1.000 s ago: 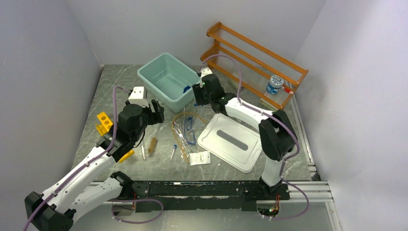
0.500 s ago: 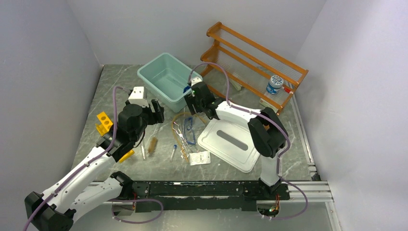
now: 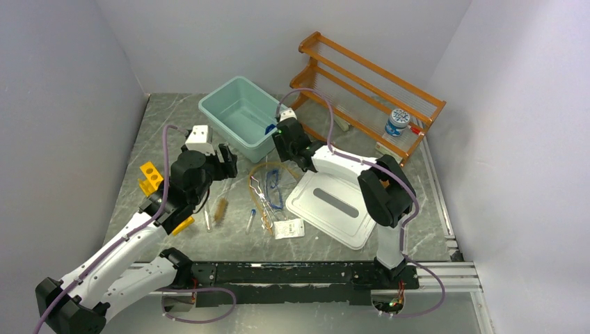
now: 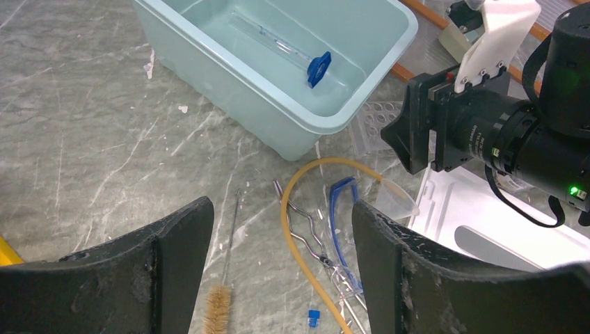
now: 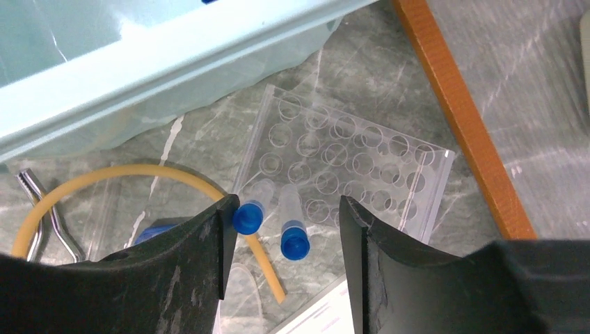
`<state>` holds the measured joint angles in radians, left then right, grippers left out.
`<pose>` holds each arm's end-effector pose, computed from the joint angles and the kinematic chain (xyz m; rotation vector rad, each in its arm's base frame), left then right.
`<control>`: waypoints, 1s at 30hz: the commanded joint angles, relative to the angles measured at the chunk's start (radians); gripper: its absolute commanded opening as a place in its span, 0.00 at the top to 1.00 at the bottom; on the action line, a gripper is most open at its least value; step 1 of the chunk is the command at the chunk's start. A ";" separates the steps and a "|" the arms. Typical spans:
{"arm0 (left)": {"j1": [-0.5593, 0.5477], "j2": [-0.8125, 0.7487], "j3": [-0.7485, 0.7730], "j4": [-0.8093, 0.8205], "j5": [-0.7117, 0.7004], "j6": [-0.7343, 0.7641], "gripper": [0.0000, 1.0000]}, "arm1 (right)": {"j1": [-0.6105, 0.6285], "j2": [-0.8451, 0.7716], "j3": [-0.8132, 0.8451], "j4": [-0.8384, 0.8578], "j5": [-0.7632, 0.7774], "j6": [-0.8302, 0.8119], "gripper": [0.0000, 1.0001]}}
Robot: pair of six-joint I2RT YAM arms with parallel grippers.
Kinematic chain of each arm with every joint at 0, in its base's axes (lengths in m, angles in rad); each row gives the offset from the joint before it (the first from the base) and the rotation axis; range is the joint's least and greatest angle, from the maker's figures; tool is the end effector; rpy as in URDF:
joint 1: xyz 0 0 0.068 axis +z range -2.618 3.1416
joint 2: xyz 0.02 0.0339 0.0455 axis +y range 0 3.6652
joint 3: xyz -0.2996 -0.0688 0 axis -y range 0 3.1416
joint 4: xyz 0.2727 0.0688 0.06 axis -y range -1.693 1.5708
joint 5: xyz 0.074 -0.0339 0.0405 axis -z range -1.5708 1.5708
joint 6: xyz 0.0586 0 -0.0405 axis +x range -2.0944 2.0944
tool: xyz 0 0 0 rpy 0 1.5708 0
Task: Organize the chemistry lab equipment
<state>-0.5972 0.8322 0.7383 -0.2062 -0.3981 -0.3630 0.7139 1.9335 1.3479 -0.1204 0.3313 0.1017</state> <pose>0.1928 -0.1036 0.3314 -0.0567 1.8563 -0.2969 0.3792 0.3033 0.2089 -0.5069 2.1738 0.0658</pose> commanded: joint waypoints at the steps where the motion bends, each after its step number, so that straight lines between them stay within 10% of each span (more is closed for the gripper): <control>1: 0.007 -0.016 0.001 0.018 -0.004 0.004 0.23 | -0.007 0.010 0.037 0.023 0.037 0.023 0.42; 19: 0.007 -0.015 0.001 0.019 0.001 0.003 0.23 | -0.045 -0.160 -0.108 0.061 -0.160 0.066 0.31; 30: 0.007 -0.021 -0.001 0.019 0.000 0.004 0.23 | -0.048 -0.099 -0.122 -0.004 -0.086 0.077 0.67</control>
<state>-0.5972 0.8242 0.7383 -0.2062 -0.3981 -0.3630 0.6685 1.7954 1.2007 -0.0994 0.2073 0.1749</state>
